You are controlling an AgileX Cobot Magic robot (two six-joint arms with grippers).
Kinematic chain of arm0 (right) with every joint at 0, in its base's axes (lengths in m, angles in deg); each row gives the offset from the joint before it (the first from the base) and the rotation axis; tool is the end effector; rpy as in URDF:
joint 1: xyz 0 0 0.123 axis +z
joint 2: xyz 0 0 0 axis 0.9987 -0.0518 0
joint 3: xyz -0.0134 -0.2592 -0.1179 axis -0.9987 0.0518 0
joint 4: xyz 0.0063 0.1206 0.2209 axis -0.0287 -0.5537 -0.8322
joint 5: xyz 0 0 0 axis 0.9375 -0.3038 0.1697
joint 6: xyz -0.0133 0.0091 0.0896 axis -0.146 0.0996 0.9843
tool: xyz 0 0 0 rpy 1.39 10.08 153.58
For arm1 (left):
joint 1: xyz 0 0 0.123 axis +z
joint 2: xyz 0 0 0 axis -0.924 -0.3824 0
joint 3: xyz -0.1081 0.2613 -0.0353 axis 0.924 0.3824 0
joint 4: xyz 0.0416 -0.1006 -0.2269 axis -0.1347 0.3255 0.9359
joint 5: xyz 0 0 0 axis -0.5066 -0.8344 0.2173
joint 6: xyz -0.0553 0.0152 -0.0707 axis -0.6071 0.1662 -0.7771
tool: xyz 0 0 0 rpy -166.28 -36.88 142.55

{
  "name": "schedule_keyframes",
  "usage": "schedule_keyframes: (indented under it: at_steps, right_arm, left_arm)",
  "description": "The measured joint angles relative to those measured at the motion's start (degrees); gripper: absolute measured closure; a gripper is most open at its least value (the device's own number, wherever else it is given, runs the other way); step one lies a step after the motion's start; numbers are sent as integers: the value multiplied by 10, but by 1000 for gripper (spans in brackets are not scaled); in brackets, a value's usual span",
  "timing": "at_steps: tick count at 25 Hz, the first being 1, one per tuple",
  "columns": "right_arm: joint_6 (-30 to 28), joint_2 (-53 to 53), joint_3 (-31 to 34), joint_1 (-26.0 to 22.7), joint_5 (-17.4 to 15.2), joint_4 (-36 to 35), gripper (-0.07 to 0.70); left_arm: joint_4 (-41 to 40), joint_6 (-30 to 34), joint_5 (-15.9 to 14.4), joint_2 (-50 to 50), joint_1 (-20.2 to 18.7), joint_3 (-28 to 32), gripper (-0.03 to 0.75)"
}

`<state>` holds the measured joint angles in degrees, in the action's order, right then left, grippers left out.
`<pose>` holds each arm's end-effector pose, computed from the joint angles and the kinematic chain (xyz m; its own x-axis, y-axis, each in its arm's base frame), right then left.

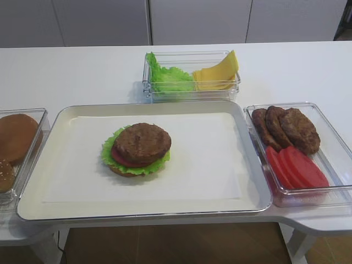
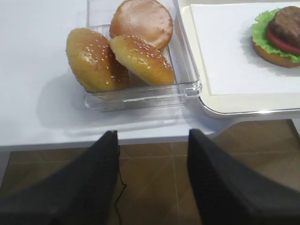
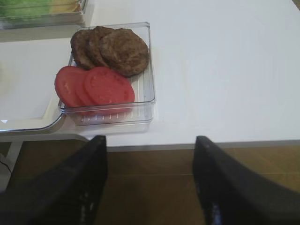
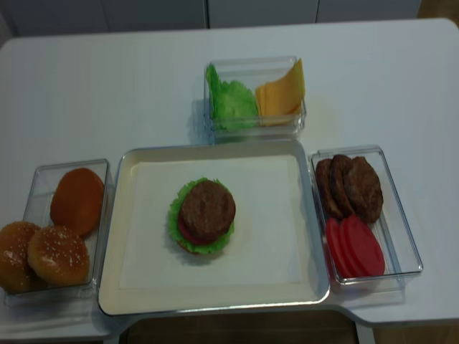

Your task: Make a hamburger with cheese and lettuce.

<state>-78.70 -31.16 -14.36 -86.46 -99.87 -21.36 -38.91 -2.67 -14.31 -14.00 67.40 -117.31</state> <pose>-0.0256 0.0050 0.2864 -0.5146 0.0671 -0.8548 -0.0226 0.9955 0.0918 -0.0119 0.0013 0.2642 -0.5579 -0.0862 -0.8254 -0.0580 0.9962 -0.0648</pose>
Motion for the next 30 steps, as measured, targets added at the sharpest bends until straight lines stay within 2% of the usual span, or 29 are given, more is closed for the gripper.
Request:
schedule_keyframes:
  at_steps: [6, 9, 30]
  right_arm:
    - [-18, 0, 32, 0, 42, 0, 196]
    - [-30, 0, 51, 0, 51, 0, 196]
    - [-30, 0, 60, 0, 55, 7, 196]
  left_arm:
    - [0, 0, 0, 0, 0, 0, 358]
    - [0, 0, 0, 0, 0, 0, 358]
    - [0, 0, 0, 0, 0, 0, 358]
